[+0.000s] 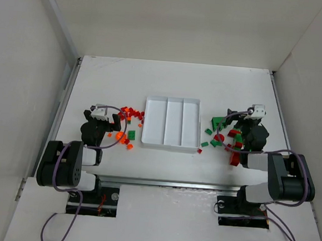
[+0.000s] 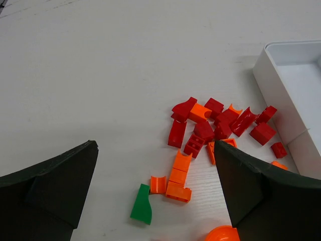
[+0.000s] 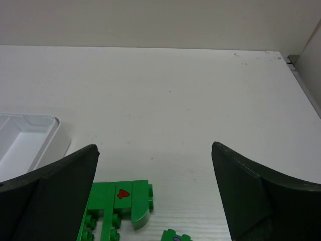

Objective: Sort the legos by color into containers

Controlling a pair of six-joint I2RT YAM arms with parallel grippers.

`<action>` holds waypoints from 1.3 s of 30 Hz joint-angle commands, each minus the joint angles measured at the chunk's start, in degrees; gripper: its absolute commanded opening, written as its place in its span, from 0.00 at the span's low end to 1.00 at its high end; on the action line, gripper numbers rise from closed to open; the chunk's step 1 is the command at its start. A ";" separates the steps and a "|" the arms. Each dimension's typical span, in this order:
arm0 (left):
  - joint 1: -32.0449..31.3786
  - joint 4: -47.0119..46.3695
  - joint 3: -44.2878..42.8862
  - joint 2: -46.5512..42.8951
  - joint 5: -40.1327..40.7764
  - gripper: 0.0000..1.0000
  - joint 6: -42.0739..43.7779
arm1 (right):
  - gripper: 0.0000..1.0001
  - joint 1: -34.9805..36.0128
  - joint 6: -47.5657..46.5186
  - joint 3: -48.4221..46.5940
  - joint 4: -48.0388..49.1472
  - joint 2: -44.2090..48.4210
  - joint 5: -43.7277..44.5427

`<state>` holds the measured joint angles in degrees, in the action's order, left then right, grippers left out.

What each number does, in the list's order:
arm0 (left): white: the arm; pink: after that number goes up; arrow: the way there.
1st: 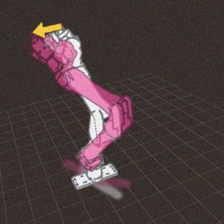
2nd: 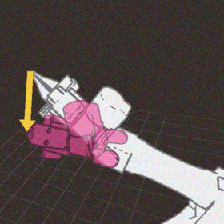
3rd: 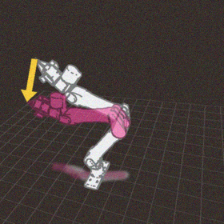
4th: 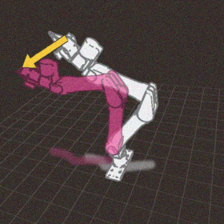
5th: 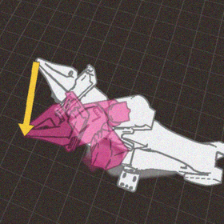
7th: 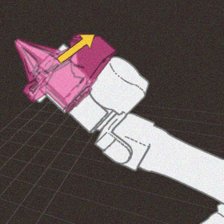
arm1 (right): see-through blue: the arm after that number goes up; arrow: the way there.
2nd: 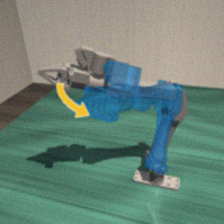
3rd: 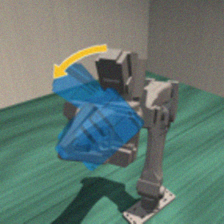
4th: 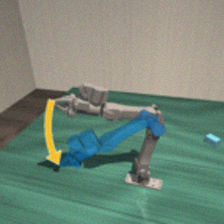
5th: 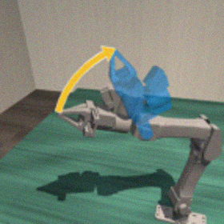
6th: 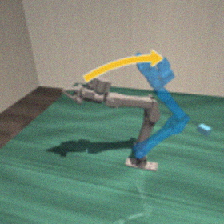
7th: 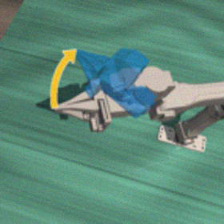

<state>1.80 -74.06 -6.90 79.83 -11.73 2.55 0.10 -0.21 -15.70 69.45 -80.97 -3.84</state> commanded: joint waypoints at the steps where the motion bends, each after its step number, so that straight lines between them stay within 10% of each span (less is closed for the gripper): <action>1: -0.31 -14.00 -1.19 -1.43 0.12 1.00 0.27 | 0.99 0.60 -0.32 -1.70 3.05 0.90 0.23; 9: 0.03 -10.51 -3.71 -2.92 -2.93 1.00 0.79 | 0.99 0.60 -7.67 -28.39 -41.04 10.38 1.55; 13: -0.30 32.50 -29.55 -7.94 -13.84 1.00 12.07 | 0.99 0.60 -16.73 -39.12 -49.39 14.52 4.88; 19: -4.69 44.62 -49.43 -4.16 0.82 1.00 38.75 | 0.99 8.24 -42.46 -50.65 -56.88 13.13 31.74; 22: -8.29 44.62 -52.69 -1.70 8.19 1.00 50.16 | 0.99 9.75 -33.51 -57.02 -59.84 9.88 50.90; 23: -9.35 44.62 -54.35 -0.91 12.91 1.00 51.14 | 0.99 9.75 -20.84 -61.16 -67.61 8.82 50.94; 25: -13.12 44.62 -56.81 1.45 23.26 1.00 46.09 | 0.99 4.16 -9.88 -74.30 -96.00 3.05 24.14; 28: -16.82 46.54 -59.28 3.66 28.69 1.00 43.33 | 0.99 2.19 -4.11 -77.64 -109.04 -3.39 11.85; 39: -20.60 69.76 -65.97 4.11 8.57 1.00 27.86 | 0.76 2.19 5.13 -63.68 -113.04 -12.63 4.01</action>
<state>-17.65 -8.93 -70.87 86.35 3.07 34.06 2.11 1.52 -79.72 -41.06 -95.02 3.07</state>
